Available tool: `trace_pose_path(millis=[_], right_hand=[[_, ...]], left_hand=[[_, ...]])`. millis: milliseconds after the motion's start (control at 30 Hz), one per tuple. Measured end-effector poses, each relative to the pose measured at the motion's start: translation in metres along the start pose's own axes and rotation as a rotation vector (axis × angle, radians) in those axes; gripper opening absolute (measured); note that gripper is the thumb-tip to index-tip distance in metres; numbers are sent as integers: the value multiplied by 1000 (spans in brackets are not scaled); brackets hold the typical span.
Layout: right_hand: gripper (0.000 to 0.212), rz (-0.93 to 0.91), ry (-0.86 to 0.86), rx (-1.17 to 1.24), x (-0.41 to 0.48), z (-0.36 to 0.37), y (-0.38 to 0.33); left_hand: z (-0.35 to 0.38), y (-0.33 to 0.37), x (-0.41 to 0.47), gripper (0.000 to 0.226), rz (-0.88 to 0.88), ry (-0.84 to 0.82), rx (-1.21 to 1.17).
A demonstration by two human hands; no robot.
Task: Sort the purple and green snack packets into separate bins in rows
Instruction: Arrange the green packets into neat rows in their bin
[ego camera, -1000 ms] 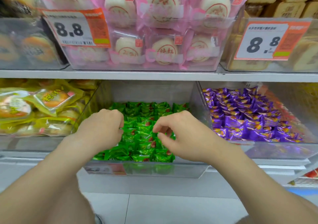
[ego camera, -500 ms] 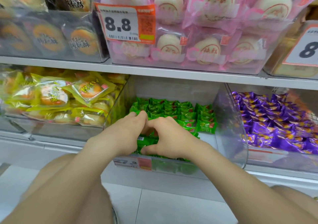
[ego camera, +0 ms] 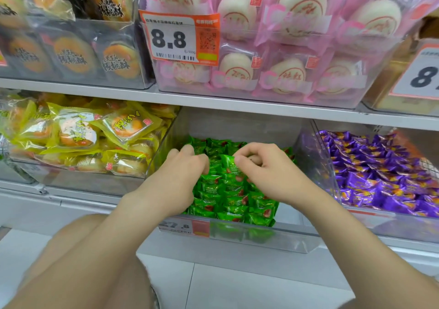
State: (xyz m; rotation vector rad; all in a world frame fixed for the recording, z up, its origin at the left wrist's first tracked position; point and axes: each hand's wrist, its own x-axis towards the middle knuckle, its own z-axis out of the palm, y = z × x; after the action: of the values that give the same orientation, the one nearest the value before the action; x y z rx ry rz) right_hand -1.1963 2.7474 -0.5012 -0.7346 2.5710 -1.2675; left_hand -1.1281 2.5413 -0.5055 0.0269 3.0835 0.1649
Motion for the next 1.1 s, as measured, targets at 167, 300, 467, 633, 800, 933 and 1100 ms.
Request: trace_pose_path(millis=[167, 300, 467, 633, 800, 933, 1100], right_hand=[[20, -86, 49, -91, -12, -15, 2], [20, -130, 158, -175, -16, -23, 10], [28, 52, 352, 269, -21, -26, 9], [43, 250, 178, 486, -35, -30, 11], [41, 233, 224, 314, -42, -36, 18], [27, 144, 423, -62, -53, -68, 27], [19, 112, 630, -110, -61, -100, 47]], left_hand=[[-9, 16, 2, 39, 109, 200, -585], [-5, 36, 8, 23, 189, 128, -761], [8, 59, 13, 23, -26, 85, -1170], [12, 86, 22, 15, -166, 115, -1668], [13, 100, 28, 10, -152, 45, -1739], [14, 99, 38, 21, -179, 67, -1645], [17, 102, 68, 16, -103, 126, -1053]])
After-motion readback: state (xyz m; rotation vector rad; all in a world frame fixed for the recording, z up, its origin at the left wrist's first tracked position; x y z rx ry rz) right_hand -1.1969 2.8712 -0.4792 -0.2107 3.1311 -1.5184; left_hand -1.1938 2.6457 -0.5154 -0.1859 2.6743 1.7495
